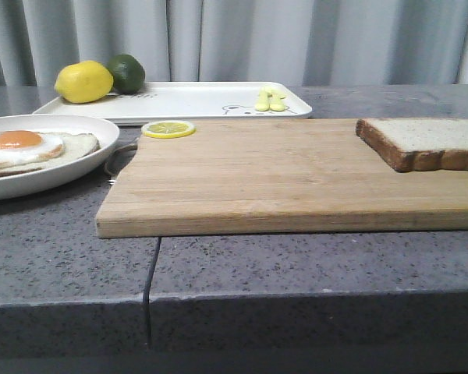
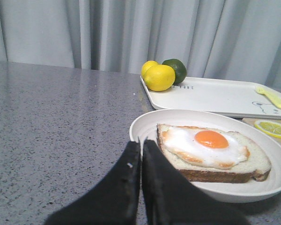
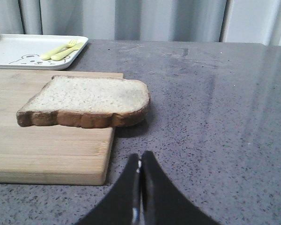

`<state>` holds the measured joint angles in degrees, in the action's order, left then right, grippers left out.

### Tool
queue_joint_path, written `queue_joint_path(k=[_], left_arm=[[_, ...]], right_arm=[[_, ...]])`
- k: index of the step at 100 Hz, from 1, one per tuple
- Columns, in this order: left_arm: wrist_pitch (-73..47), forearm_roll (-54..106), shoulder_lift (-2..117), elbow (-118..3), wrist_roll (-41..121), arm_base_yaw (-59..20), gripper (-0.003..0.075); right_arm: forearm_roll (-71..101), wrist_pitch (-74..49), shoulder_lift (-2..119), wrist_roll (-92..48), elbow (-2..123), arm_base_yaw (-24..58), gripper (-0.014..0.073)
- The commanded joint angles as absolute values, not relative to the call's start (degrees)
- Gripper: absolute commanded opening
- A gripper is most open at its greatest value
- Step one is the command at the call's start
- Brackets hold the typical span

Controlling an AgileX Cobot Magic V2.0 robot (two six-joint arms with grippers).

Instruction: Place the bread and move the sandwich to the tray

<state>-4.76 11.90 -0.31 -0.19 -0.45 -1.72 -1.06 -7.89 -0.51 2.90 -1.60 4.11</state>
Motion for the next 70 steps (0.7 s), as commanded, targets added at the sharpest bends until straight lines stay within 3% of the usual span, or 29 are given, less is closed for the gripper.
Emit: queue_joint_path(k=[1, 21, 47, 70], left_arm=[[-4.94, 15.67, -1.96, -4.47, -1.13, -1.60, -0.0019], [-20.17, 16.44, 4.29, -17.38, -1.13, -1.60, -0.0019], [-38.12, 17.14, 20.96, -39.48, -1.13, -1.60, -0.0019], [-48.46, 19.52, 32.27, -51.46, -0.76, -1.60, -0.0019]], right_arm=[[-1.12, -4.46, -1.67, 3.75, 0.76, 4.19, -0.0067], [-1.12, -14.81, 2.24, 4.35, 9.98, 4.19, -0.0067], [-0.96, -29.04, 15.03, 4.35, 25.92, 4.19, -0.0067], [-0.70, -34.09, 23.80, 4.35, 36.82, 4.19, -0.0067]])
